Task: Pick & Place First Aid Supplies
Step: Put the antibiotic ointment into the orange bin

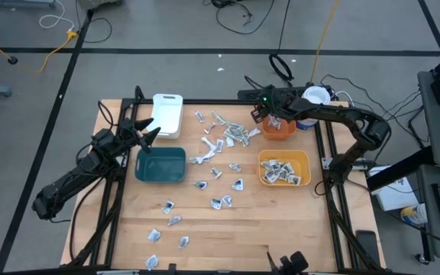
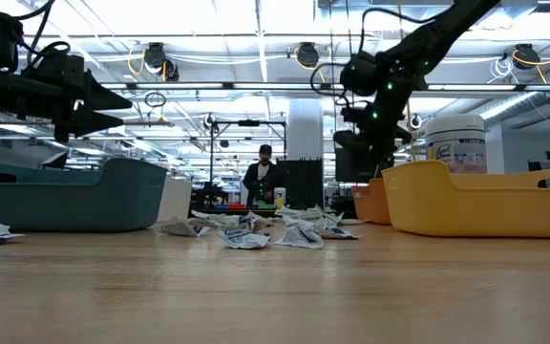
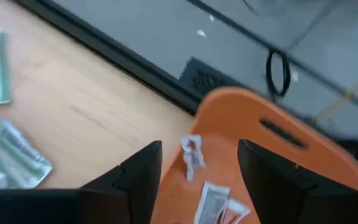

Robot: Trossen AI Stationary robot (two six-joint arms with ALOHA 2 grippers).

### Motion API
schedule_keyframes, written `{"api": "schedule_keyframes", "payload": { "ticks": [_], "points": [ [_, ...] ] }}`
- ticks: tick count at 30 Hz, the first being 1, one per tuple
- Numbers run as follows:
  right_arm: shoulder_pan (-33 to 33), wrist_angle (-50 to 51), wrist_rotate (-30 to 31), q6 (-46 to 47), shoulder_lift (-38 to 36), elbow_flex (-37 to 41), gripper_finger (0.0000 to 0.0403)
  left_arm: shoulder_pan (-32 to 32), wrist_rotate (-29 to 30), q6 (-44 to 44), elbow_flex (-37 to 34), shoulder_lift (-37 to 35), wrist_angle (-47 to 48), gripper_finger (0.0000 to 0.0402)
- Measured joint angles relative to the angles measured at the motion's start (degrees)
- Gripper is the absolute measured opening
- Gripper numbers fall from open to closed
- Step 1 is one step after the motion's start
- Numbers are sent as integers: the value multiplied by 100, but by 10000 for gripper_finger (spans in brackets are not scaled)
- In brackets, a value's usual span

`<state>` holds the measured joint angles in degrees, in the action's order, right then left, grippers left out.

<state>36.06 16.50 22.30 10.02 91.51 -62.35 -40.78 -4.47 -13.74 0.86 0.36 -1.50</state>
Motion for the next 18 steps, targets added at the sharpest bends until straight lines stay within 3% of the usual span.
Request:
{"api": "schedule_keyframes", "payload": {
  "ticks": [7,11,15,18],
  "points": [
    [-230,-210,-1113,-2691,-136,0,201,-1,0,0,0,0,0,306],
    [-332,-211,-1395,-4022,-134,0,201,-2,0,0,0,0,0,306],
    [-403,-210,-1780,-5130,-134,0,201,-2,0,0,0,0,0,306],
    [-437,-208,-1950,-5451,-134,0,200,-2,0,0,0,0,0,306]
  ]
}}
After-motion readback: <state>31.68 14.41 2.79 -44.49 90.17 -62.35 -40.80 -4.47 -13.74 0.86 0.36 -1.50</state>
